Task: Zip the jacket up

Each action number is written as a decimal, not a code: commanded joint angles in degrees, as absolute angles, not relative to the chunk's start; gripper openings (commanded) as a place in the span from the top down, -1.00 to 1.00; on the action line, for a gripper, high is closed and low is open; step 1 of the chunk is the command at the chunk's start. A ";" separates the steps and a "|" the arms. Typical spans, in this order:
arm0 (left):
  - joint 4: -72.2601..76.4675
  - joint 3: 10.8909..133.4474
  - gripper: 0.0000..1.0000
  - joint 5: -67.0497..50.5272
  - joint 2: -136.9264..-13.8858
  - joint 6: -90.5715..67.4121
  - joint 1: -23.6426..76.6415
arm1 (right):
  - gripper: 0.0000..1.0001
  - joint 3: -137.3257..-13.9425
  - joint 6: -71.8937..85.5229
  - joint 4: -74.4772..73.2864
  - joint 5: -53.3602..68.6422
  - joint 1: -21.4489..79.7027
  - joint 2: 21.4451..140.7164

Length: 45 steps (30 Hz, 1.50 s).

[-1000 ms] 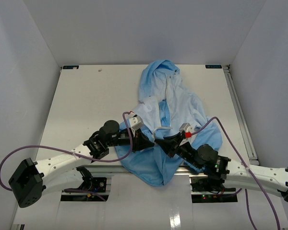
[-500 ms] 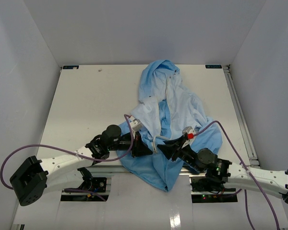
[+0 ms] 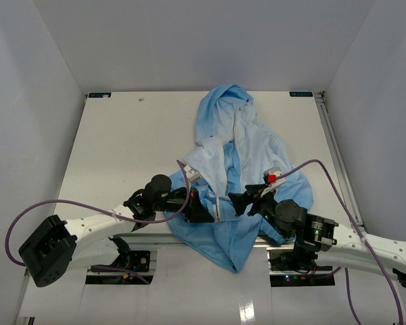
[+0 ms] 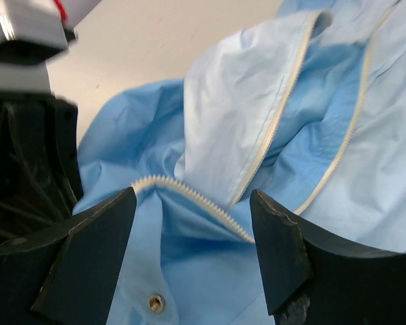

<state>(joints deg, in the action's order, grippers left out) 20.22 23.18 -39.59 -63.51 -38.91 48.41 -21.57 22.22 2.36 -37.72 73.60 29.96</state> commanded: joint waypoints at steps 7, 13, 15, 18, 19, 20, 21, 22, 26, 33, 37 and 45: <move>22.23 22.53 1.00 -42.47 -62.78 -40.86 47.12 | -0.56 -47.85 10.87 -18.59 -47.96 76.04 48.76; 22.93 22.06 1.00 -42.45 -63.11 -40.87 47.02 | -0.54 -61.43 3.25 -27.42 -57.89 82.95 57.98; 22.65 22.06 1.00 -42.07 -62.92 -40.50 47.02 | -0.54 -63.47 3.77 -30.73 -57.95 87.61 57.55; 22.56 22.06 1.00 -41.75 -62.90 -40.40 46.96 | -0.49 -58.70 3.14 -30.85 -56.46 93.41 55.14; 22.95 22.02 1.00 -41.94 -63.06 -40.56 47.02 | -0.49 -56.80 2.99 -30.66 -56.08 96.14 54.09; 23.34 21.89 1.00 -42.03 -63.24 -40.72 47.02 | -0.48 -54.09 3.23 -29.93 -56.47 99.00 53.27; 23.68 21.89 1.00 -42.14 -63.55 -40.89 47.02 | -0.46 -52.30 3.12 -28.97 -57.40 101.33 52.68; 24.02 21.89 1.00 -42.25 -63.86 -41.06 47.02 | -0.44 -50.51 3.01 -28.00 -58.33 103.65 52.08; 25.31 21.79 1.00 -42.78 -64.96 -41.54 46.94 | -0.35 -45.08 1.80 -24.91 -62.14 110.31 50.89; 26.06 21.93 1.00 -43.24 -65.55 -42.50 46.81 | -0.22 -36.60 -5.39 -15.20 -62.53 114.91 51.61; 26.10 21.48 1.00 -43.30 -64.27 -42.80 46.73 | -0.09 -34.58 -8.52 -11.25 -66.18 116.96 52.97; 28.16 20.58 1.00 -44.17 -64.18 -43.60 46.49 | 0.02 -23.14 -21.98 12.25 -70.79 118.77 53.55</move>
<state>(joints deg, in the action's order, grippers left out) 25.86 21.44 -42.86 -65.08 -42.91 46.85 -26.09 -14.70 -2.22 -66.04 117.60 53.75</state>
